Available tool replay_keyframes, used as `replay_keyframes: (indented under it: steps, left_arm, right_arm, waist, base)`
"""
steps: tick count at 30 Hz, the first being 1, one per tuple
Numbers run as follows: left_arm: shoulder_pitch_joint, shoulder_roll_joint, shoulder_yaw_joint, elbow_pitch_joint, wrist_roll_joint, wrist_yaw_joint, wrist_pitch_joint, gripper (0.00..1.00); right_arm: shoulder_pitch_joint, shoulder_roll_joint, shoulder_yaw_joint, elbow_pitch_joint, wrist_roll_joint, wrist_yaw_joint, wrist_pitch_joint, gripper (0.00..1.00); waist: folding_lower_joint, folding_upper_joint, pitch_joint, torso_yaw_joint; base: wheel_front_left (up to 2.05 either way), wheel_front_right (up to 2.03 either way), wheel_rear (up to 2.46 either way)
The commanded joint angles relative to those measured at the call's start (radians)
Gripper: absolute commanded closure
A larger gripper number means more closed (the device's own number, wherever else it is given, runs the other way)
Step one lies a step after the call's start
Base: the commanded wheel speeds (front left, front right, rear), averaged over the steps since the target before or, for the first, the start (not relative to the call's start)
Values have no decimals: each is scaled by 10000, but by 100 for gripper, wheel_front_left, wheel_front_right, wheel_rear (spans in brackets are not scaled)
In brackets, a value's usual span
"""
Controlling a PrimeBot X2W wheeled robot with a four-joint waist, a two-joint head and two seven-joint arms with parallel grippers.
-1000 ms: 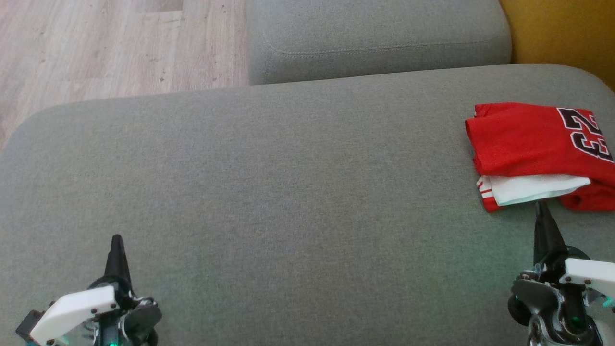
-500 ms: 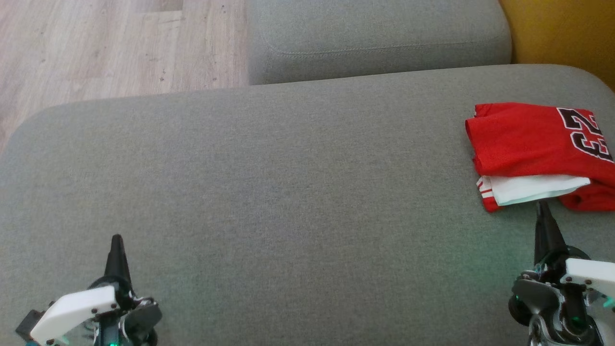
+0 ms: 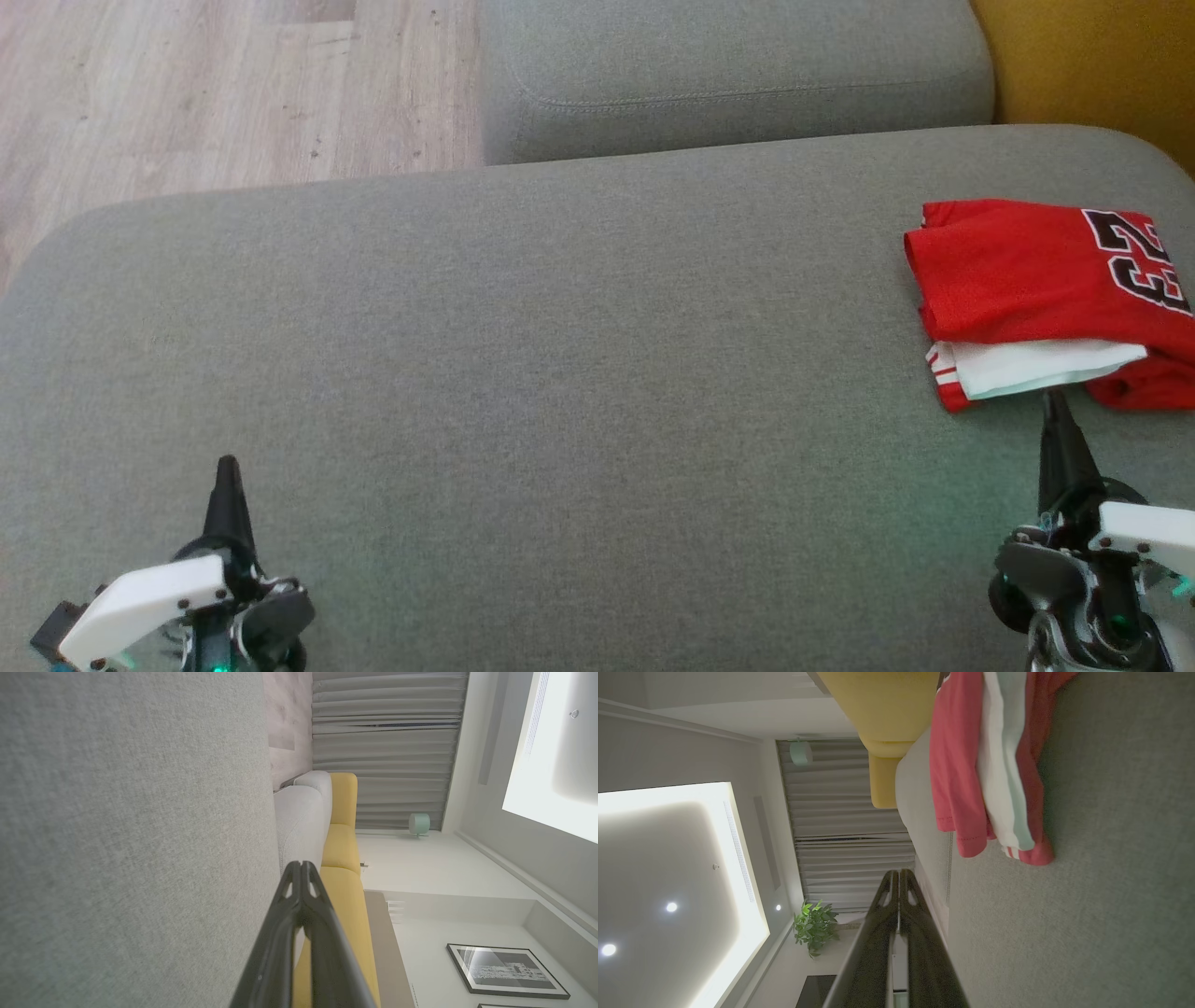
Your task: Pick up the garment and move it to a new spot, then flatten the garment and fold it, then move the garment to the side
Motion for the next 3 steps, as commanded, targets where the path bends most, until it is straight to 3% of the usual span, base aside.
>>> replay_keyframes:
  steps: [1,3]
  left_arm:
    - [-508,57,383,-282,112,-63,63,100]
    - [-508,55,386,-282,114,-63,65,100]
  right_arm:
    - [-508,-73,201,-308,-56,-7,68,100]
    - [-508,-72,199,-308,-58,-7,70,100]
  waist:
    - [0,0,0,0]
    - [0,0,0,0]
  base:
    - [0,0,0]
    - [0,0,0]
